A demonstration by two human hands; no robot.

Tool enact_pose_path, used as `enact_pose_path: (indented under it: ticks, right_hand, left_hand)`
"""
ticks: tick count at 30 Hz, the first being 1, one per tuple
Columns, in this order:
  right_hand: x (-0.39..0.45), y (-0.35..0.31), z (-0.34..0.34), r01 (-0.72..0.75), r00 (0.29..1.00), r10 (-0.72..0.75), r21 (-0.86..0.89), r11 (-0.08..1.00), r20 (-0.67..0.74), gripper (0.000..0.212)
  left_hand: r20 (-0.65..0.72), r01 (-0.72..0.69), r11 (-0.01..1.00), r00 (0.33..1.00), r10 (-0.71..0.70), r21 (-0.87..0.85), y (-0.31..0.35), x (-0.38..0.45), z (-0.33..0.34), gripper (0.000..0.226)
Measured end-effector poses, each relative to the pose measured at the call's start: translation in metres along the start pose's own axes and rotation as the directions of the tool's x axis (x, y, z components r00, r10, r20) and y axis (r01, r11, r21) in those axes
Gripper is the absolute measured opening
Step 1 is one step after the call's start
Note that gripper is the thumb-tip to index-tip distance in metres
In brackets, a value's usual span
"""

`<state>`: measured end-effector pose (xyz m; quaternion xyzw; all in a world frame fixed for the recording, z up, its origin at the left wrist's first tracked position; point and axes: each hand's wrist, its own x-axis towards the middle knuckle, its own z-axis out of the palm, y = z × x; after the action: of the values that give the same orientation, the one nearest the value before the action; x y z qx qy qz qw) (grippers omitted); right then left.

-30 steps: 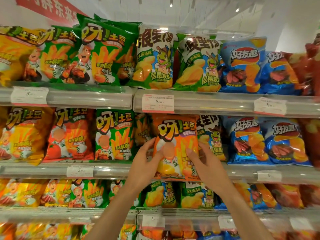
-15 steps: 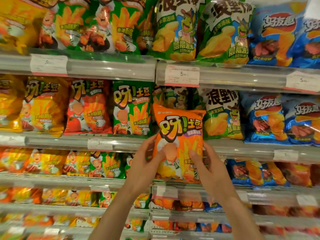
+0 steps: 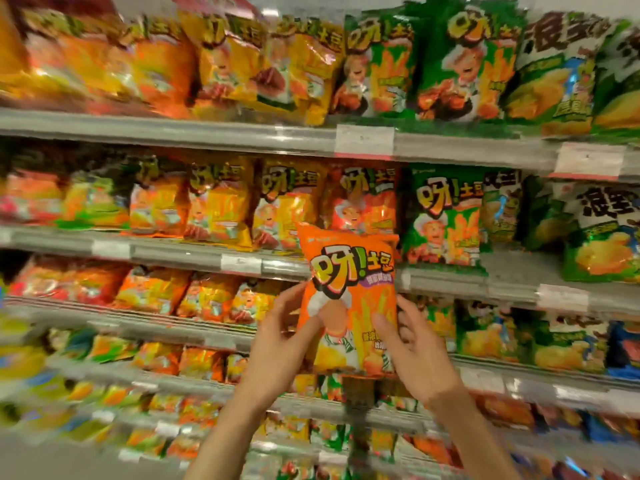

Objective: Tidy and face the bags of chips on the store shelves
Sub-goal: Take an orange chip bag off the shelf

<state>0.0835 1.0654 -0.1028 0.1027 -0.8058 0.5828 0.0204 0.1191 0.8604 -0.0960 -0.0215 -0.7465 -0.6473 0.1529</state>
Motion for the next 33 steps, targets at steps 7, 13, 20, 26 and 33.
enact_pose_path:
  ticks: [7, 13, 20, 26, 33]
  right_hand:
    - [0.022, -0.061, 0.114, 0.086, 0.989, -0.085, 0.002, 0.996, 0.118, 0.040]
    - [0.069, -0.086, 0.193, 0.157, 0.973, -0.156, 0.005, 0.988, 0.171, 0.042]
    - [0.144, -0.101, 0.274, 0.261, 0.958, -0.260, 0.010, 0.965, 0.121, 0.056]
    - [0.181, -0.118, 0.335, 0.282, 0.951, -0.279, -0.004, 0.959, 0.131, 0.066]
    - [0.183, -0.144, 0.390, 0.222, 0.975, -0.222, -0.032, 0.974, 0.008, 0.066]
  left_hand:
    - [-0.130, -0.003, 1.000, 0.992, 0.004, 0.011, -0.009, 0.009, -0.127, 0.051]
    - [-0.199, 0.000, 1.000, 0.980, 0.004, 0.020, -0.019, 0.040, -0.208, 0.046]
    - [-0.239, 0.012, 0.997, 0.971, 0.005, 0.071, -0.023, 0.100, -0.291, 0.051]
    - [-0.208, -0.004, 0.997, 0.978, 0.019, 0.073, -0.033, 0.137, -0.354, 0.045]
    - [-0.100, -0.023, 0.998, 0.995, 0.029, 0.060, -0.058, 0.170, -0.414, 0.042]
